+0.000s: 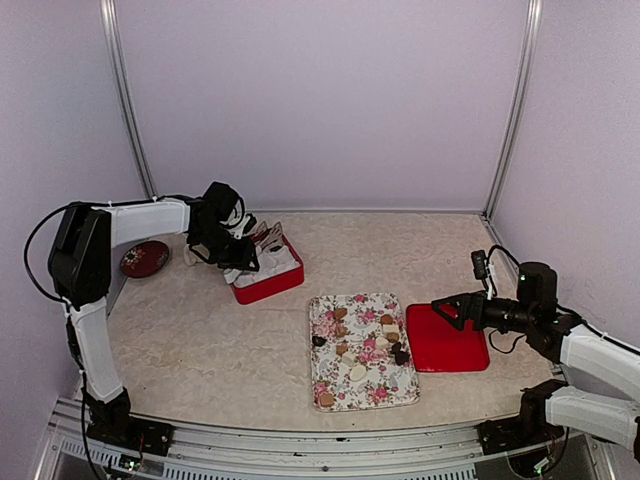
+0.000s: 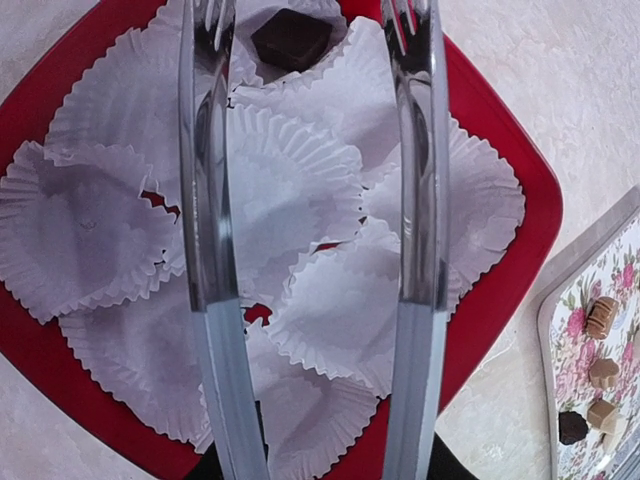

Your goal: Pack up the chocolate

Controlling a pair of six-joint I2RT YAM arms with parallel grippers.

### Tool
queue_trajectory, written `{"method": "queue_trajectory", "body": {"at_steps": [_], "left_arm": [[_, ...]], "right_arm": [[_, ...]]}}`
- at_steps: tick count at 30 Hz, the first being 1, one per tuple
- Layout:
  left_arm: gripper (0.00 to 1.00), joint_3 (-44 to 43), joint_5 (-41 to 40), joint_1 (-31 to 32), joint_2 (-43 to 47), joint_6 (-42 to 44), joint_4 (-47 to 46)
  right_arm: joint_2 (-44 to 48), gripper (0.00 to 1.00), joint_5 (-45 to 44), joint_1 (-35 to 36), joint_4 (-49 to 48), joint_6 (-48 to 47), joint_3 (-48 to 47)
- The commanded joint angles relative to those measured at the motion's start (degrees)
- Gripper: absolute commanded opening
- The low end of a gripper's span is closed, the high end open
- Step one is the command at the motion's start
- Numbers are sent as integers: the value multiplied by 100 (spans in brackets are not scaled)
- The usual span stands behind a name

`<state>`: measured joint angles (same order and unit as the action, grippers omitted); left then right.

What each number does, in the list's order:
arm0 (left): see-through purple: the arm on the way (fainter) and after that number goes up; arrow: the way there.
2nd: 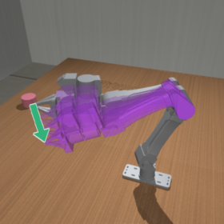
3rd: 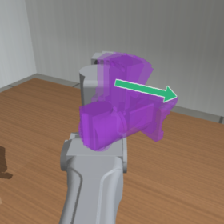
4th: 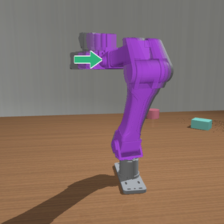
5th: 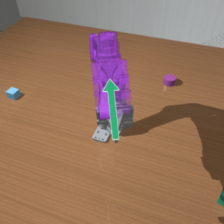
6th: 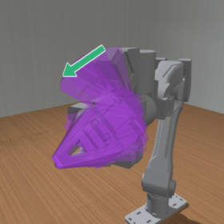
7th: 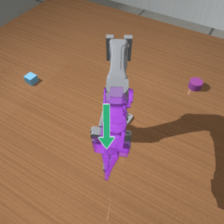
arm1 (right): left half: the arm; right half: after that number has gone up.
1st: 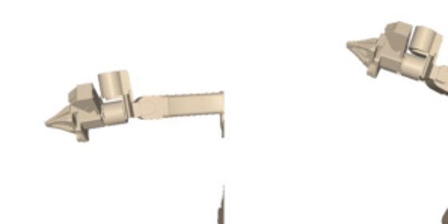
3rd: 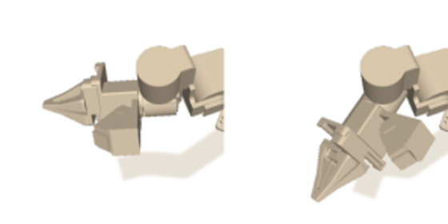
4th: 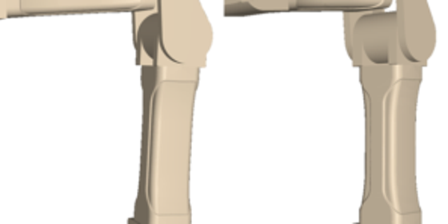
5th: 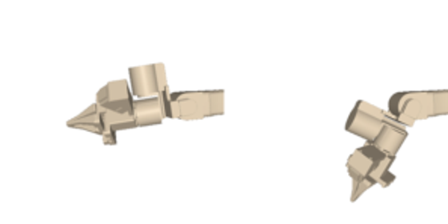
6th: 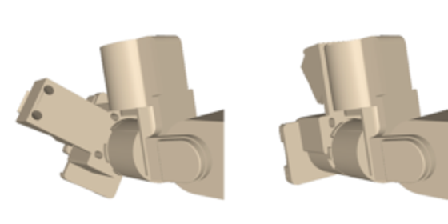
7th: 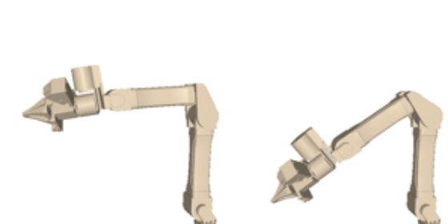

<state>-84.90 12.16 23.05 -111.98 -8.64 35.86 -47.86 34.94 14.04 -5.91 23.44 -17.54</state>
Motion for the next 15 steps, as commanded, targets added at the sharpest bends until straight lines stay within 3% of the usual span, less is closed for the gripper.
{"method": "queue_trajectory", "body": {"at_steps": [1, 8, 15], "left_arm": [[40, -153, 84, -37, 79, 40, -87], [39, 92, 129, 156, 839, 25, -126], [39, 597, -272, 790, 1665, 168, 330]], "right_arm": [[-4, 100, 13, -76, -122, -31, 75], [136, 100, 19, -70, 12, -28, 9], [280, 100, 39, -76, 144, -15, -57]]}}
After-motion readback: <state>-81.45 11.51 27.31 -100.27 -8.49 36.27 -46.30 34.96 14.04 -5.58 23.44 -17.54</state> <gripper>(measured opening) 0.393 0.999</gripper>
